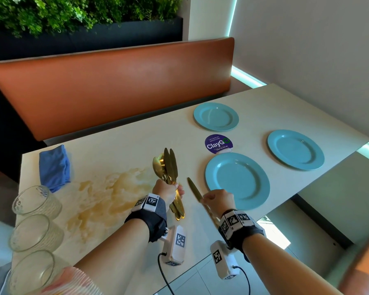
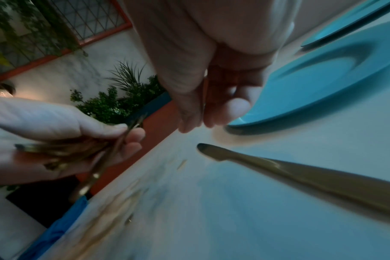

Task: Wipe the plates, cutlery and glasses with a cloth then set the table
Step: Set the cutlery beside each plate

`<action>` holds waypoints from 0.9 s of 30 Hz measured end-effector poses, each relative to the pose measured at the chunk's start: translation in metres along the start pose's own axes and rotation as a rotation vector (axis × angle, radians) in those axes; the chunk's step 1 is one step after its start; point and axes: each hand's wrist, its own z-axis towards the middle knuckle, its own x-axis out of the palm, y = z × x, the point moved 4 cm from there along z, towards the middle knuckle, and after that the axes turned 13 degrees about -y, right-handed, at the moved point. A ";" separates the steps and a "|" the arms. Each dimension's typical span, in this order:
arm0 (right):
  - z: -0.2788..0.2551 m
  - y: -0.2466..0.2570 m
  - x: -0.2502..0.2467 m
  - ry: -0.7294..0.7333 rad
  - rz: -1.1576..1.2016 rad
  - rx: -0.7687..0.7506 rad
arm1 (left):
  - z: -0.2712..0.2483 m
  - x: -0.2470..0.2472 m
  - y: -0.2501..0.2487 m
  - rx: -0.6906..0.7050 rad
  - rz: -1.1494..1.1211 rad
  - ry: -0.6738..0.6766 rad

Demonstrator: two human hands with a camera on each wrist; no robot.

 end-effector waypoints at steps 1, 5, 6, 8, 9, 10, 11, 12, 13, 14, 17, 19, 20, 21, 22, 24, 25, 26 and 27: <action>0.000 0.009 0.001 0.039 0.030 -0.030 | 0.002 0.002 -0.001 0.003 0.011 0.006; 0.000 0.043 0.003 0.186 0.085 -0.101 | 0.010 0.007 -0.008 0.016 0.088 0.000; 0.001 0.050 0.002 0.213 0.072 -0.111 | 0.013 0.009 -0.011 0.022 0.132 -0.012; 0.005 0.060 0.003 0.250 0.053 -0.099 | 0.014 0.013 -0.019 0.033 0.173 -0.013; 0.007 0.064 0.003 0.257 0.062 -0.073 | 0.015 0.015 -0.024 0.040 0.173 -0.003; 0.011 0.068 0.002 0.254 0.086 -0.042 | 0.015 0.018 -0.029 0.039 0.181 0.014; 0.015 0.070 -0.001 0.245 0.110 -0.021 | 0.016 0.022 -0.033 0.043 0.188 0.030; 0.018 0.072 -0.003 0.236 0.122 -0.014 | 0.017 0.025 -0.038 0.048 0.187 0.041; 0.022 0.073 -0.006 0.232 0.129 -0.012 | 0.018 0.030 -0.042 0.052 0.178 0.053; 0.026 0.074 -0.010 0.227 0.143 -0.005 | 0.018 0.034 -0.046 0.047 0.167 0.070; 0.042 0.066 -0.022 0.157 0.196 0.038 | 0.021 0.051 -0.056 0.046 0.143 0.112; 0.056 0.056 -0.035 0.098 0.224 0.085 | 0.032 0.067 -0.056 0.013 0.115 0.141; 0.064 0.050 -0.043 0.079 0.238 0.113 | 0.040 0.076 -0.055 -0.009 0.093 0.150; 0.074 0.043 -0.051 0.058 0.253 0.143 | 0.051 0.086 -0.053 -0.026 0.069 0.155; 0.084 0.036 -0.061 0.035 0.260 0.173 | 0.054 0.091 -0.058 -0.036 0.058 0.158; 0.106 0.015 -0.081 -0.019 0.240 0.231 | 0.049 0.096 -0.074 -0.040 0.038 0.157; 0.117 0.003 -0.091 -0.039 0.206 0.250 | 0.051 0.101 -0.079 -0.045 0.031 0.154; 0.128 -0.009 -0.101 -0.048 0.156 0.265 | 0.053 0.106 -0.085 -0.046 0.024 0.151; 0.138 -0.022 -0.111 -0.060 0.109 0.286 | 0.056 0.111 -0.090 -0.050 0.011 0.145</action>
